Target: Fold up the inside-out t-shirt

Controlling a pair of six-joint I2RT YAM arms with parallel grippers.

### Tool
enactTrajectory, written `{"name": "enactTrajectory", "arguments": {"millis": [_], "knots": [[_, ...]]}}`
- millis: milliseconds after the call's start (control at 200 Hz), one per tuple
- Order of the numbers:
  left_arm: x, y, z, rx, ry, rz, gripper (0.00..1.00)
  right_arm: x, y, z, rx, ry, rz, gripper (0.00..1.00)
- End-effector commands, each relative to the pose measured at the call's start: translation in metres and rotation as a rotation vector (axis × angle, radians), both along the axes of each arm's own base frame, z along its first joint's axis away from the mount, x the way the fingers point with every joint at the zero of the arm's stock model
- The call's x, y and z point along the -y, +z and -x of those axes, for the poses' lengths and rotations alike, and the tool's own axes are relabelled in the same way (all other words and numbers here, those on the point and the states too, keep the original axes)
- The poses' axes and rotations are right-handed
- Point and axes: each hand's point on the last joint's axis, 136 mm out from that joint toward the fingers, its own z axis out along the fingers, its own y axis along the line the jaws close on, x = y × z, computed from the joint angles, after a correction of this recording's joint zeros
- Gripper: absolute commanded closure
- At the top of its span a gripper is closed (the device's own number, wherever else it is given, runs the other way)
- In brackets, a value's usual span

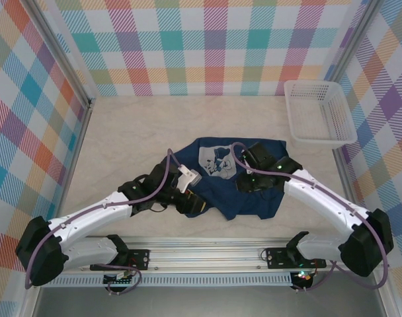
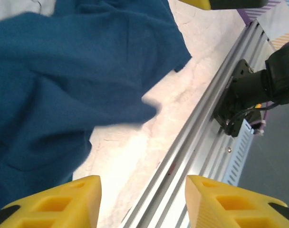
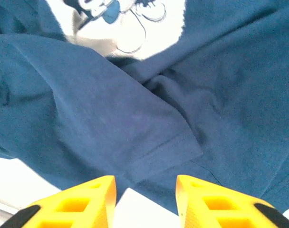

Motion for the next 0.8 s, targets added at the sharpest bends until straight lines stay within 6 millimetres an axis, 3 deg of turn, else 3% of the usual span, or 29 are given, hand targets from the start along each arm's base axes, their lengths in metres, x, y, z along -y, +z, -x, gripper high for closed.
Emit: {"name": "enactTrajectory", "arguments": {"millis": [0,50,145,240,320,450,600,795], "knots": [[-0.008,0.04,-0.04,0.194,0.142,0.035,0.41,-0.024,0.039,-0.02,0.13,0.058,-0.125,0.54],[-0.027,0.041,-0.073,0.237,0.309,-0.003,0.35,-0.03,0.044,-0.038,0.18,0.057,-0.144,0.5],[-0.088,0.028,-0.143,0.184,0.7,-0.086,0.33,-0.037,0.044,-0.086,0.223,0.006,-0.177,0.46],[-0.129,0.004,-0.187,0.11,0.9,-0.149,0.31,-0.045,0.035,-0.139,0.246,-0.031,-0.182,0.37],[-0.148,-0.02,-0.214,0.064,0.965,-0.226,0.29,-0.056,0.02,-0.18,0.253,-0.041,-0.132,0.3],[-0.149,-0.064,-0.237,-0.077,0.937,-0.29,0.28,-0.067,-0.018,-0.222,0.199,-0.045,-0.032,0.27],[-0.138,-0.088,-0.255,-0.132,0.903,-0.311,0.28,-0.08,-0.059,-0.248,0.134,-0.043,0.014,0.24],[-0.123,-0.119,-0.27,-0.187,0.846,-0.334,0.33,-0.05,-0.096,-0.255,0.06,-0.07,0.176,0.23]]}}
